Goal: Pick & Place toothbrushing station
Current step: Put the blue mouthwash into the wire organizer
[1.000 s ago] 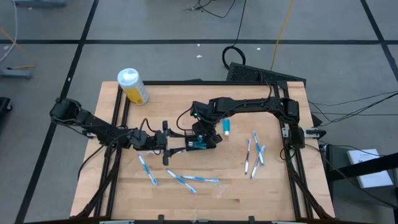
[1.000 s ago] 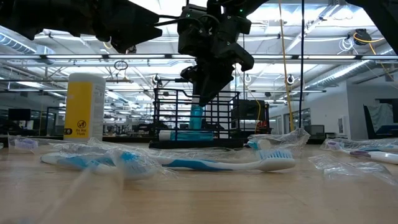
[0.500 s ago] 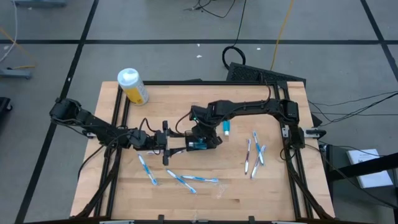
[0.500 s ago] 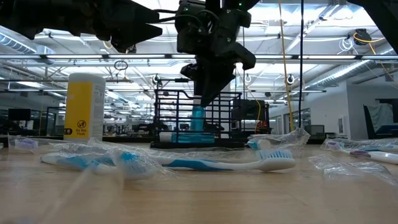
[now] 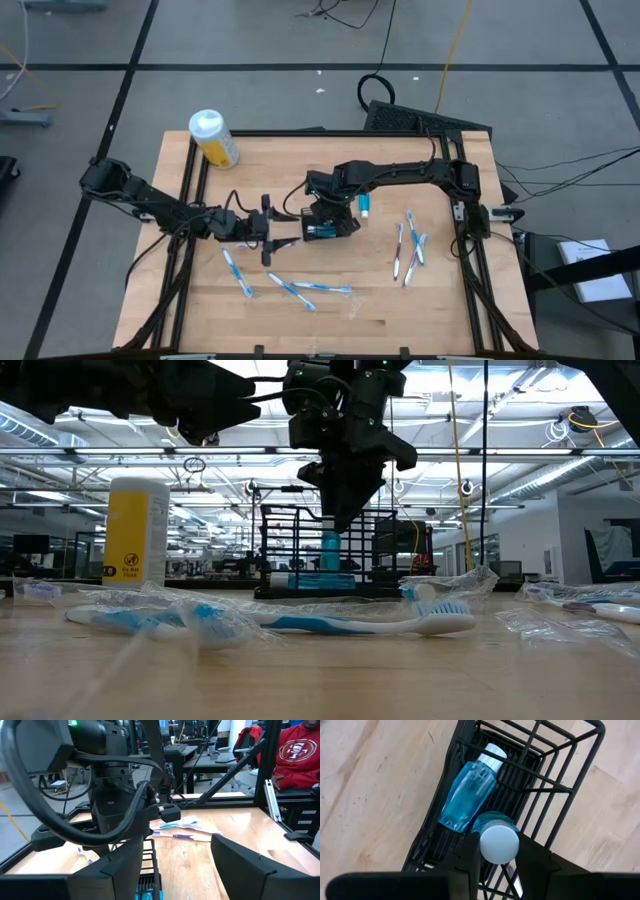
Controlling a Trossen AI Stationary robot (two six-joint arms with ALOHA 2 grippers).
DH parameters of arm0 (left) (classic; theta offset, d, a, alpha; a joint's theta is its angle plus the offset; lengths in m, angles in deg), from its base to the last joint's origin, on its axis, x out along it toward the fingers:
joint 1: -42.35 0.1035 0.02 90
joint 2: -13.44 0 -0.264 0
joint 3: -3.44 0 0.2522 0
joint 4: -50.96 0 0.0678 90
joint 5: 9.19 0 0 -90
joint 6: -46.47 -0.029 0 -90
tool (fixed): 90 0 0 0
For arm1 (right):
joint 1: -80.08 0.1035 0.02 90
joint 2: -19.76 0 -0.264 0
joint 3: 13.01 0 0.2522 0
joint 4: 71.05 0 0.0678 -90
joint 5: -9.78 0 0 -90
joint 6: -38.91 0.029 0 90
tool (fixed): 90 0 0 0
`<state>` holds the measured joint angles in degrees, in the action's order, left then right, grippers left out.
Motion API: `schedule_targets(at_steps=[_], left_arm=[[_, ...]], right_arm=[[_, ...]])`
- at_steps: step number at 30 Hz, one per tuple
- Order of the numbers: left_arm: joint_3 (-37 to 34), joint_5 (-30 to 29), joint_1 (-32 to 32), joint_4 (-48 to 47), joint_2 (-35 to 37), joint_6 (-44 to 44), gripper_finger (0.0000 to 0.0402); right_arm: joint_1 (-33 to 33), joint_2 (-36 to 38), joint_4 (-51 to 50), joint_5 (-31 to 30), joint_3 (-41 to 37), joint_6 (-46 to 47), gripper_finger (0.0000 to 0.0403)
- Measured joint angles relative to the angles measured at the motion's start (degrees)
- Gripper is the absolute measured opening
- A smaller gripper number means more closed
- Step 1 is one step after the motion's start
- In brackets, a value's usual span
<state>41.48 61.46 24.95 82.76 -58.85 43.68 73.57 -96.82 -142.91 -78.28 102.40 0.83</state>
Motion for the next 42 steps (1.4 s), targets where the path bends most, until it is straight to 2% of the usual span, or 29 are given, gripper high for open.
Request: schedule_targets(at_steps=[10, 24, 42], left_arm=[[0.0, -0.02, -0.01, -0.04, 0.0, -0.12, 0.0241], [-0.02, -0.02, -0.01, -0.64, 0.0, -0.04, 0.0241], [-0.02, -0.02, -0.01, -0.99, 0.0, 0.07, 0.0241]], right_arm=[[-0.07, 0.07, -0.21, -0.45, 0.09, -0.03, 0.0088], [-0.26, -0.04, -2.84, -2.71, 4.66, 0.47, 0.0088], [-1.67, 0.05, -3.53, 0.02, 4.41, 0.97, 0.0088]])
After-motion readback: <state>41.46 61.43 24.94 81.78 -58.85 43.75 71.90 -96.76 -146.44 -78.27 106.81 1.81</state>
